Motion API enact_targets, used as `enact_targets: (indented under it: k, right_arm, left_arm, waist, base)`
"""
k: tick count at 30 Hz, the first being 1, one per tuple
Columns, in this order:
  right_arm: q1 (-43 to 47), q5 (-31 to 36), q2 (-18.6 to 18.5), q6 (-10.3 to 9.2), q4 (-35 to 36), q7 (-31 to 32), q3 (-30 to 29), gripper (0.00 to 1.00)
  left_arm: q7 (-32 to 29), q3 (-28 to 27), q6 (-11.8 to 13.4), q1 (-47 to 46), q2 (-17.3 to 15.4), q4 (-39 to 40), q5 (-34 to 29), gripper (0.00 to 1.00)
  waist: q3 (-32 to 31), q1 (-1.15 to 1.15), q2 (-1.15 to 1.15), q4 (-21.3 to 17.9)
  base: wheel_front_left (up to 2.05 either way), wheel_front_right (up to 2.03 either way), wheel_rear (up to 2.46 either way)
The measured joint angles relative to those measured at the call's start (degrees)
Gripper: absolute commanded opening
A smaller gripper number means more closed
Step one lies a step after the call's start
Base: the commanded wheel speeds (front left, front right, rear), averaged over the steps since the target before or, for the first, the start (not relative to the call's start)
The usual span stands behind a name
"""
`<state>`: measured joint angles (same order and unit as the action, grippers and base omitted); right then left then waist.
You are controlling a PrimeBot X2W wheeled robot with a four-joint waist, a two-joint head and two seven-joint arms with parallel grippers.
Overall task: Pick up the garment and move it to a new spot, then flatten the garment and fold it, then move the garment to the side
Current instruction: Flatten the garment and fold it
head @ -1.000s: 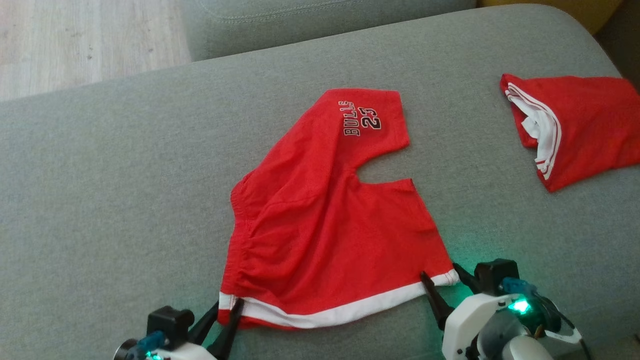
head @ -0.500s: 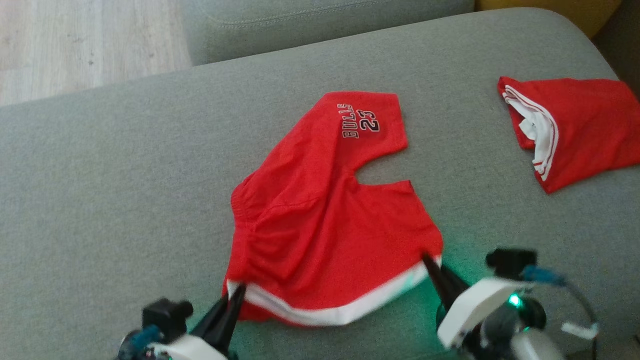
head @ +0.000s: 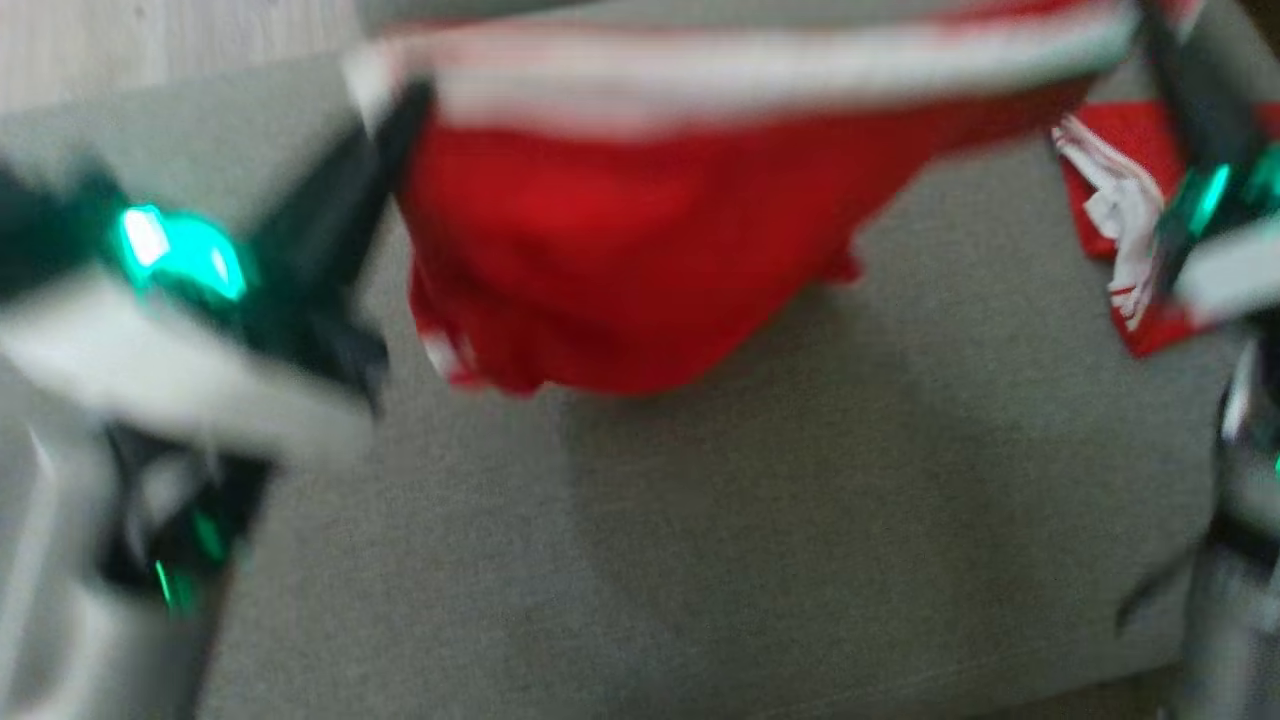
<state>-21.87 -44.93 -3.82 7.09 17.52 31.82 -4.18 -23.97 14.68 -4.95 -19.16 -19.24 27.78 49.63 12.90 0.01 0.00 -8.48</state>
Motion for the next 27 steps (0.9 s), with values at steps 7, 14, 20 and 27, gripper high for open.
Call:
enact_targets:
  k: [7, 14, 20, 27]
  right_arm:
    - [-30.4, 6.3, 0.1, 0.0, -14.9, 3.5, -4.2, 0.0]
    - [-49.5, 7.6, 0.2, 0.0, -33.3, -7.0, -4.5, 0.0]
    - [-49.7, 4.9, 0.2, 0.0, -41.4, -16.5, 3.5, 0.0]
    - [-25.5, 2.5, -0.8, 0.0, -34.4, -18.2, 12.1, 0.0]
  left_arm:
    - [-6.4, -0.1, 2.3, -32.5, 3.1, -19.0, 0.1, 0.0]
    - [8.7, 1.4, -0.2, -54.2, 7.7, -42.8, -10.9, 0.0]
    - [23.9, 5.2, -1.7, -55.5, 10.1, -56.3, -14.2, 0.0]
    - [32.6, 16.4, -2.2, -35.1, 6.1, -51.3, -9.4, 0.0]
  waist:
    - [7.8, 0.01, 0.0, 0.6]
    - [15.2, 0.01, 0.0, 1.1]
    - [17.4, 0.02, -0.01, 0.1]
    - [13.8, -0.02, 0.0, -0.5]
  base:
    - [0.0, 0.0, 0.0]
    - [0.0, 0.0, 0.0]
    - [0.0, 0.0, 0.0]
    - [0.0, 0.0, 0.0]
